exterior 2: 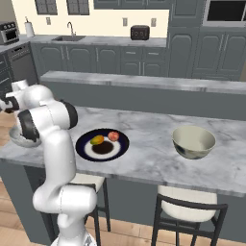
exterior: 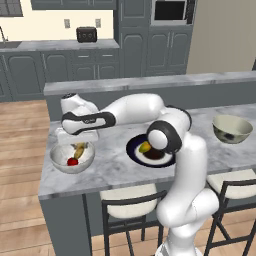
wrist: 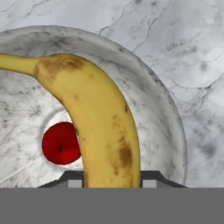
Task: Take the fruits from the plate on the dining counter and place two fruits in each bowl.
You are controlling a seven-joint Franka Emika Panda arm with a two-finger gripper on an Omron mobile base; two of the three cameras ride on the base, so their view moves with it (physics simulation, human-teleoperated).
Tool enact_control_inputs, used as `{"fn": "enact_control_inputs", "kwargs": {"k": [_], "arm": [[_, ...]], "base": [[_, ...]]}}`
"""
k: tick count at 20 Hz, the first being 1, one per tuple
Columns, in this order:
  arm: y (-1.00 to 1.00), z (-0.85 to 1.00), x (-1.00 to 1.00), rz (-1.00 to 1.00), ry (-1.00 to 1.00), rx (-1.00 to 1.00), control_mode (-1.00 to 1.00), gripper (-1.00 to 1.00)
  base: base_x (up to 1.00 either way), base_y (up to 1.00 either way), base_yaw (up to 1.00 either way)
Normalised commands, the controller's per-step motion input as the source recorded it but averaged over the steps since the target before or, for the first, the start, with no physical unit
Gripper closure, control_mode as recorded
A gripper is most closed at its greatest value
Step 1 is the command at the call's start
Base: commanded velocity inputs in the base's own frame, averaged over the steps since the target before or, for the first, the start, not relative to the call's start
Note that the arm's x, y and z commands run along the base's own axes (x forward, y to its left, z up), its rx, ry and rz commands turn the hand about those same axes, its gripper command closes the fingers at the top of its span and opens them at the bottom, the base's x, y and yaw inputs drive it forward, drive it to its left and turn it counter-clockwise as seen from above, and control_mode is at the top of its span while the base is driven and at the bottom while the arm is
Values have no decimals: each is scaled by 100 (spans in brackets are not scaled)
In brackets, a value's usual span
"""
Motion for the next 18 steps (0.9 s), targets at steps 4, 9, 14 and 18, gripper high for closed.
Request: {"fn": "enact_control_inputs", "kwargs": {"k": [4,9,14,18], "arm": [[0,-39,0,-2,0,-6,-100,100],[0,-19,0,-1,0,-2,-100,100],[0,0,0,0,0,0,-100,-100],[0,0,4,0,0,0,-100,-100]], "base": [[0,0,0],[0,0,0],[0,0,0],[0,0,0]]}}
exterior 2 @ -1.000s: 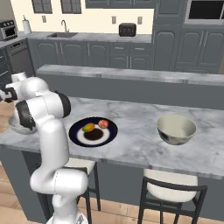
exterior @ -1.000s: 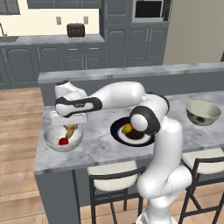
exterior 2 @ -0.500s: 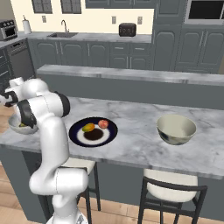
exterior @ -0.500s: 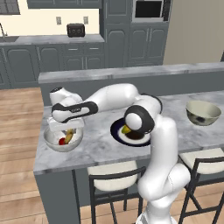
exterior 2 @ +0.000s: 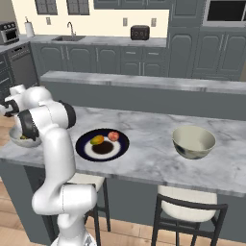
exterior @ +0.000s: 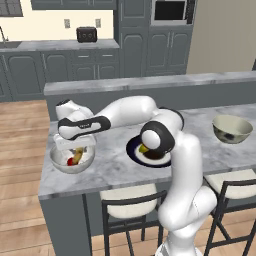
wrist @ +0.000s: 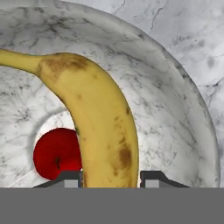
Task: Take the fruits from the plate on the dining counter and place two fruits in each bowl.
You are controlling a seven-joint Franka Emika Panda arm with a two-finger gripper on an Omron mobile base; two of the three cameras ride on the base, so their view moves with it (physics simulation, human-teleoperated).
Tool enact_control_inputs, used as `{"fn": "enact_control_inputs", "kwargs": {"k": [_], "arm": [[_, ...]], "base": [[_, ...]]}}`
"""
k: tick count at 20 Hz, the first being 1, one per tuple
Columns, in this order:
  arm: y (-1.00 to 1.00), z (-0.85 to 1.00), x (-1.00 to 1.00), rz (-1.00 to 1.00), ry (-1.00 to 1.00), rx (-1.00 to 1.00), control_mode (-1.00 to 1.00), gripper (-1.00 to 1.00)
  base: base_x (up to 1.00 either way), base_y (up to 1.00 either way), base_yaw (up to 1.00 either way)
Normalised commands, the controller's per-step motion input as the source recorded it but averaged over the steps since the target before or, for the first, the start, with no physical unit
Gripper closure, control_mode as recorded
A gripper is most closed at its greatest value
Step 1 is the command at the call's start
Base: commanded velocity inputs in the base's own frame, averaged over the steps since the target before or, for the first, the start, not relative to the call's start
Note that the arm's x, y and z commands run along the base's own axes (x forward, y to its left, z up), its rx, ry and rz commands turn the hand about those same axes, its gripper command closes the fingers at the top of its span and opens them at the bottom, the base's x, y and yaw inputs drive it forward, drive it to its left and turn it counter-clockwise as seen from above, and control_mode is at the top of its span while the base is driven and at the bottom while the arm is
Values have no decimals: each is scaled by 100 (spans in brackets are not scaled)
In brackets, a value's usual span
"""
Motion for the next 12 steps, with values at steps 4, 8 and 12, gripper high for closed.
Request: {"fn": "enact_control_inputs", "kwargs": {"k": [4,8,12], "arm": [[-4,0,13,0,0,0,-100,-100],[-4,19,-15,0,-2,0,-100,-100],[-33,61,-27,0,-7,0,-100,-100]], "base": [[0,0,0],[0,0,0],[0,0,0]]}}
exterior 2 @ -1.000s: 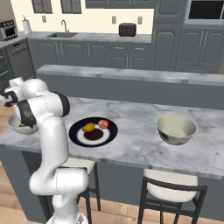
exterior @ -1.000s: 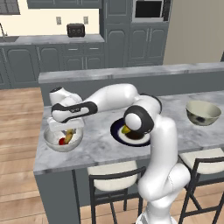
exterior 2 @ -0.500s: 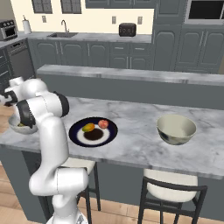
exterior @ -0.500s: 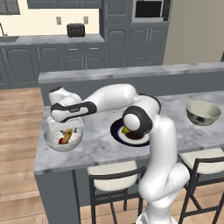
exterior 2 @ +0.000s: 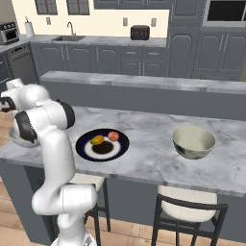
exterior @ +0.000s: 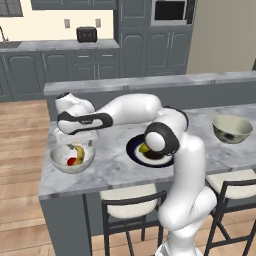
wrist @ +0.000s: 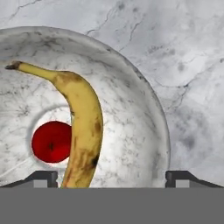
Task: Take the fruits from the plate on the dining counter and place two fruits in each bowl.
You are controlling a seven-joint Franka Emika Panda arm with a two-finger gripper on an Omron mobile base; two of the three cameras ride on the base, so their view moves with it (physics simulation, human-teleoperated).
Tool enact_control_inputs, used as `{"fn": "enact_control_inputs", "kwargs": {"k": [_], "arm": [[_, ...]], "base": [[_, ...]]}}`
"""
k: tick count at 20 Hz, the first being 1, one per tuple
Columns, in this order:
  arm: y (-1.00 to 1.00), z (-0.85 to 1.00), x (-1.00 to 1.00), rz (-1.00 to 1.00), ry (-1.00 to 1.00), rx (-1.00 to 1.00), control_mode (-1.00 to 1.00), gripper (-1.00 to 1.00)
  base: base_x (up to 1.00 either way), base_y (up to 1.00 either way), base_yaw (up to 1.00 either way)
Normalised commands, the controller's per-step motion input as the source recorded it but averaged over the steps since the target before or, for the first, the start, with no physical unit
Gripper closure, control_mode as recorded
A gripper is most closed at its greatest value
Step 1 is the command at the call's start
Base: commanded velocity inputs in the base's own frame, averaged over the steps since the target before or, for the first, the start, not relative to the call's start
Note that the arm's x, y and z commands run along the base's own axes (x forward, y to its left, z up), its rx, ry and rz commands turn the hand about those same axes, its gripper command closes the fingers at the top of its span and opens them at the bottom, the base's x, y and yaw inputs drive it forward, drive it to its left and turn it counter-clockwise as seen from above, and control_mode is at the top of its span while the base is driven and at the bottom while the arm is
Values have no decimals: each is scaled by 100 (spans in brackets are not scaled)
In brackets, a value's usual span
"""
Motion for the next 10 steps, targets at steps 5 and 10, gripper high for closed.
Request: {"fn": "enact_control_inputs", "kwargs": {"k": [5,10], "arm": [[-100,31,-14,-10,0,14,-100,-100],[-100,12,-2,-14,4,24,-100,-100]], "base": [[0,0,0],[0,0,0]]}}
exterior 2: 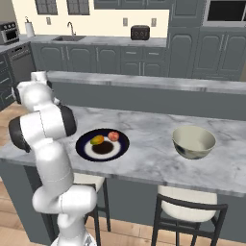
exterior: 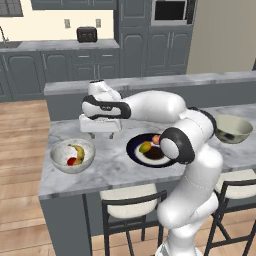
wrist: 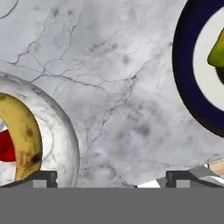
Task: Take the fruits from the plate on the dining counter and place two fruits in each bowl.
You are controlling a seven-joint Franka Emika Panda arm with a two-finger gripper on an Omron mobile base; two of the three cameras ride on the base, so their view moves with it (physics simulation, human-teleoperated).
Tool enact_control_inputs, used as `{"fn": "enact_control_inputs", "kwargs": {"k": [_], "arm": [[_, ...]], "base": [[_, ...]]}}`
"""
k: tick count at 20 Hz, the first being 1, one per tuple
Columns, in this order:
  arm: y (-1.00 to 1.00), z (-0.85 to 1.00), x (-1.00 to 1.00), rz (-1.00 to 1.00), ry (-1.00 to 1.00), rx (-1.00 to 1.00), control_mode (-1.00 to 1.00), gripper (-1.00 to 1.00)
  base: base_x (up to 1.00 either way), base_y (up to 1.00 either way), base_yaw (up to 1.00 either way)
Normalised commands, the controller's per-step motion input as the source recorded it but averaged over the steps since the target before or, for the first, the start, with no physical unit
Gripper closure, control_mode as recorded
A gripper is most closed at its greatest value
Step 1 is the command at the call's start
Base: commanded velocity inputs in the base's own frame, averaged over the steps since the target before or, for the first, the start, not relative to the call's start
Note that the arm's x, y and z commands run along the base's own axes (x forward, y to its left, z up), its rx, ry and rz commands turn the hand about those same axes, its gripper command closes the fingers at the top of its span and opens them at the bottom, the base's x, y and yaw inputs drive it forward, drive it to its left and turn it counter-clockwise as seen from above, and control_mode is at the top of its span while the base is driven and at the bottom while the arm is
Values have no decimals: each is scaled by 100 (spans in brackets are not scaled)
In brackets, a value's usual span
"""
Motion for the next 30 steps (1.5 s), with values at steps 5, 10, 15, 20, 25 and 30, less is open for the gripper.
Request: {"fn": "enact_control_inputs", "kwargs": {"k": [5,10,15,20,25,30], "arm": [[-100,0,0,-34,8,0,-100,-100],[-100,-27,11,-30,8,1,-100,-100],[-100,-35,48,-11,9,0,-100,-100],[-86,-24,54,0,1,0,-100,-100],[0,-14,26,7,-4,0,-100,-100],[11,-25,13,8,-13,0,-100,-100]], "base": [[0,0,0],[0,0,0],[0,0,0],[0,0,0],[0,0,0],[0,0,0]]}}
